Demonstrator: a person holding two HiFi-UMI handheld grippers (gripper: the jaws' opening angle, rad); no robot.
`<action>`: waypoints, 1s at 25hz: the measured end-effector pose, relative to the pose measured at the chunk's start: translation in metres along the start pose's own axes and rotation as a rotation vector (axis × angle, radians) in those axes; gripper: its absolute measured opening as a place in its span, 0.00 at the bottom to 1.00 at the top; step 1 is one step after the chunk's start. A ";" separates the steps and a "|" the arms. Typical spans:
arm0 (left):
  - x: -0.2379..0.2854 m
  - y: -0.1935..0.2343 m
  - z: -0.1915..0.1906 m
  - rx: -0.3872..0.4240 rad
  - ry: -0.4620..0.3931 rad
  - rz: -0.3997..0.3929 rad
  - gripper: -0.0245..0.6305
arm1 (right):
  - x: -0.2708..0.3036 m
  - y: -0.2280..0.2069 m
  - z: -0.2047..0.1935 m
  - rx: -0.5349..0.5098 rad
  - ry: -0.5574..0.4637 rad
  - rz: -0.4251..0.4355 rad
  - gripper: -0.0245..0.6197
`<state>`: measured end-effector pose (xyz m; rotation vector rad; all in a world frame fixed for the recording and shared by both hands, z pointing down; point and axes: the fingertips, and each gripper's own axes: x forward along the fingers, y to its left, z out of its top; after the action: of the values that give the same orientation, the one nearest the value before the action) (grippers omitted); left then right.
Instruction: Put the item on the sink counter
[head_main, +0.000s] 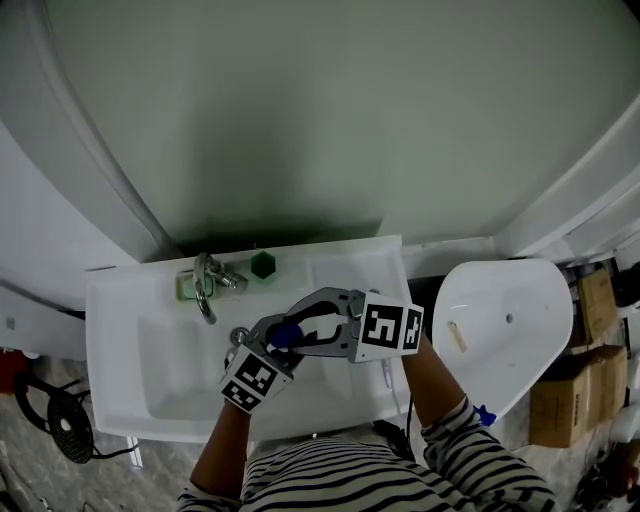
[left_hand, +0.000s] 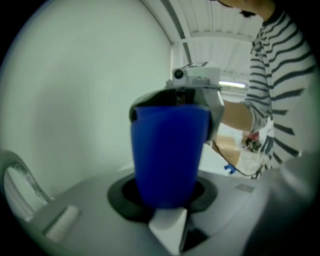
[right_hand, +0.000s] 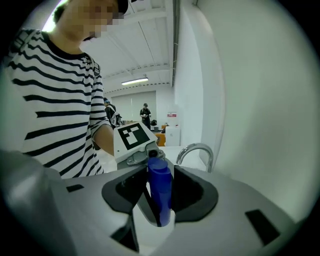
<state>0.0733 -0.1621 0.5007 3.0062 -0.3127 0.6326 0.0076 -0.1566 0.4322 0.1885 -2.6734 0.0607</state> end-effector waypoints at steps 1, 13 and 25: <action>0.000 -0.001 0.000 0.003 0.001 -0.003 0.24 | 0.001 0.002 0.000 0.004 0.000 0.016 0.30; -0.002 -0.019 0.008 0.051 0.007 -0.072 0.24 | 0.013 0.016 -0.013 -0.004 0.056 0.077 0.29; -0.007 -0.017 0.011 0.032 -0.041 -0.062 0.25 | 0.015 0.014 -0.009 -0.019 0.041 0.058 0.27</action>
<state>0.0749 -0.1452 0.4881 3.0497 -0.2124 0.5769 -0.0037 -0.1436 0.4465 0.1021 -2.6372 0.0570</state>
